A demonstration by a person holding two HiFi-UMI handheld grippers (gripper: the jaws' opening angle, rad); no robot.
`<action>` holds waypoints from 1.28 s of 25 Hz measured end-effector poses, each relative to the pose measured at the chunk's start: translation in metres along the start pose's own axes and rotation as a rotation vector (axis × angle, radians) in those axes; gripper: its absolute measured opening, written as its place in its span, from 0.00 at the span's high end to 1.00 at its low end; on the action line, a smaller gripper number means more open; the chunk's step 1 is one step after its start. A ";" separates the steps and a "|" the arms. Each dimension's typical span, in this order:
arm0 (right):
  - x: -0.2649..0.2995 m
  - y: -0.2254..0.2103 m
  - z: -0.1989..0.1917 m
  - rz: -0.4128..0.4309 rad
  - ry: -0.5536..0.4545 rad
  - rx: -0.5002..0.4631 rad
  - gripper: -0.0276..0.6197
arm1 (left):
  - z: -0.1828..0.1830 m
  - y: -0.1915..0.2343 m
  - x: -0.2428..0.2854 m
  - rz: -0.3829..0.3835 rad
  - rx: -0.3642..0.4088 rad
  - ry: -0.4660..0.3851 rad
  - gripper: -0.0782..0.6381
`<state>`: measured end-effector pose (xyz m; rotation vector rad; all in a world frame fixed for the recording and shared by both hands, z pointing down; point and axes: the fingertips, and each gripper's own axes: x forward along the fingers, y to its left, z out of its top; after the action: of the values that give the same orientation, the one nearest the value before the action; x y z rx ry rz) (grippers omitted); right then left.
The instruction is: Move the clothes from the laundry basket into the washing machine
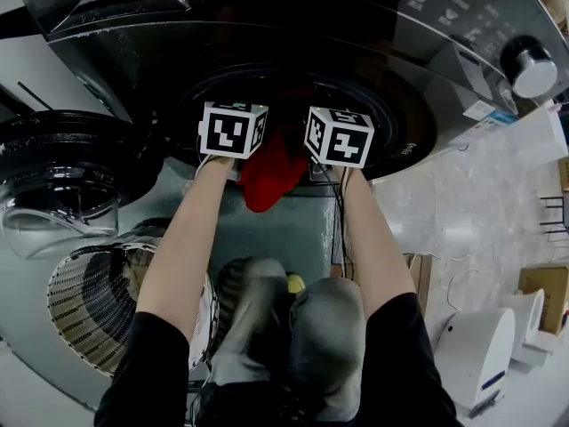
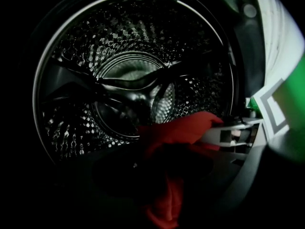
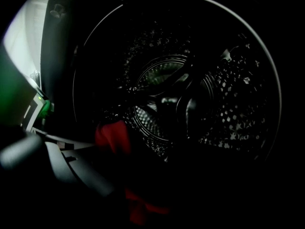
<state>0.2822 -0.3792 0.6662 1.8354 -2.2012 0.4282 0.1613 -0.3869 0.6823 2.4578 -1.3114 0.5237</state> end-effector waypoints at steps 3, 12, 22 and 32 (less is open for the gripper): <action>-0.001 -0.002 -0.002 -0.001 0.004 0.008 0.52 | -0.001 -0.001 0.000 -0.004 -0.001 0.002 0.52; -0.004 -0.001 -0.006 0.004 0.015 0.026 0.53 | -0.002 -0.001 -0.003 -0.013 -0.022 0.004 0.52; 0.003 -0.007 -0.012 -0.012 0.035 0.039 0.53 | -0.008 0.003 0.007 -0.002 -0.059 0.028 0.52; 0.005 -0.014 -0.035 -0.045 0.143 0.103 0.55 | -0.022 0.014 0.007 0.036 -0.150 0.086 0.53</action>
<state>0.2949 -0.3733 0.7012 1.8403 -2.0746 0.6537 0.1495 -0.3908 0.7061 2.2696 -1.3134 0.5144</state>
